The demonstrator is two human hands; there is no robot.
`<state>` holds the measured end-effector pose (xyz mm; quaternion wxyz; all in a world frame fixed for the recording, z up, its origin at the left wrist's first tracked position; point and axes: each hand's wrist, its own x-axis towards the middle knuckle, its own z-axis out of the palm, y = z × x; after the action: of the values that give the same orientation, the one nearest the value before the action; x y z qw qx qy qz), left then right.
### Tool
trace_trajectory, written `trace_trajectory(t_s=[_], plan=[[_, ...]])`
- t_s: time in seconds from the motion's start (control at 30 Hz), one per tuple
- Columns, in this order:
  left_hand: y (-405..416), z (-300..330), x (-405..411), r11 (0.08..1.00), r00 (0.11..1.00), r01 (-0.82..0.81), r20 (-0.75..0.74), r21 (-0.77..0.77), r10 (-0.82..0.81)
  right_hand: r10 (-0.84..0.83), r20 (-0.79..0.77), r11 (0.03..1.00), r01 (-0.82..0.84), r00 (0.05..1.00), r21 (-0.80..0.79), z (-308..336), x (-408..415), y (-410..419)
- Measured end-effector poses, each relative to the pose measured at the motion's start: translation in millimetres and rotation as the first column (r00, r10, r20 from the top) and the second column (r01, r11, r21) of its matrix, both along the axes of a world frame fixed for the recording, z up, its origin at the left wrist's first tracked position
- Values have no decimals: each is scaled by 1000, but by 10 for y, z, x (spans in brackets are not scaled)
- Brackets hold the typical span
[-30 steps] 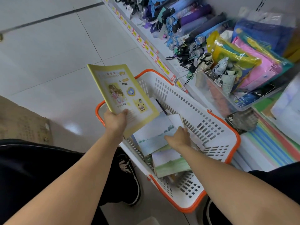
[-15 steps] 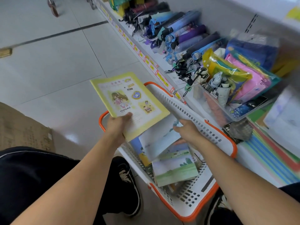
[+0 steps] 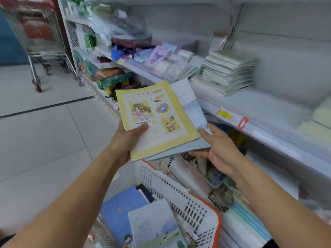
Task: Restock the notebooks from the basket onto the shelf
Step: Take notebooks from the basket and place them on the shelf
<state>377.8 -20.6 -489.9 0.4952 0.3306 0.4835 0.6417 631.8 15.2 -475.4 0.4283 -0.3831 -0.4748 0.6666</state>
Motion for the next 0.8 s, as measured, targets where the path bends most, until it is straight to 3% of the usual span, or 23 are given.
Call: trace_trajectory(t_s=[0.1, 0.2, 0.37, 0.47, 0.7, 0.8], plan=[[204, 280, 247, 993, 993, 115, 35, 22, -116, -39, -105, 999, 42, 994, 30, 136, 170, -100], [360, 534, 444, 985, 986, 166, -21, 38, -165, -79, -171, 996, 85, 982, 27, 294, 386, -189], [543, 905, 811, 928, 928, 371, -62, 43, -368, -14, -108, 999, 10, 994, -41, 823, 764, -311], [689, 1096, 1147, 921, 917, 390, -97, 8, -387, -154, -105, 988, 151, 982, -37, 972, 877, -332], [940, 1332, 1625, 852, 792, 462, -317, -246, -521, -527, -399, 844, 517, 750, -143, 1008, 1013, -285], [1002, 1248, 1742, 866, 841, 438, -231, -240, -490, -589, -424, 800, 571, 688, -185, 1026, 1057, -168]])
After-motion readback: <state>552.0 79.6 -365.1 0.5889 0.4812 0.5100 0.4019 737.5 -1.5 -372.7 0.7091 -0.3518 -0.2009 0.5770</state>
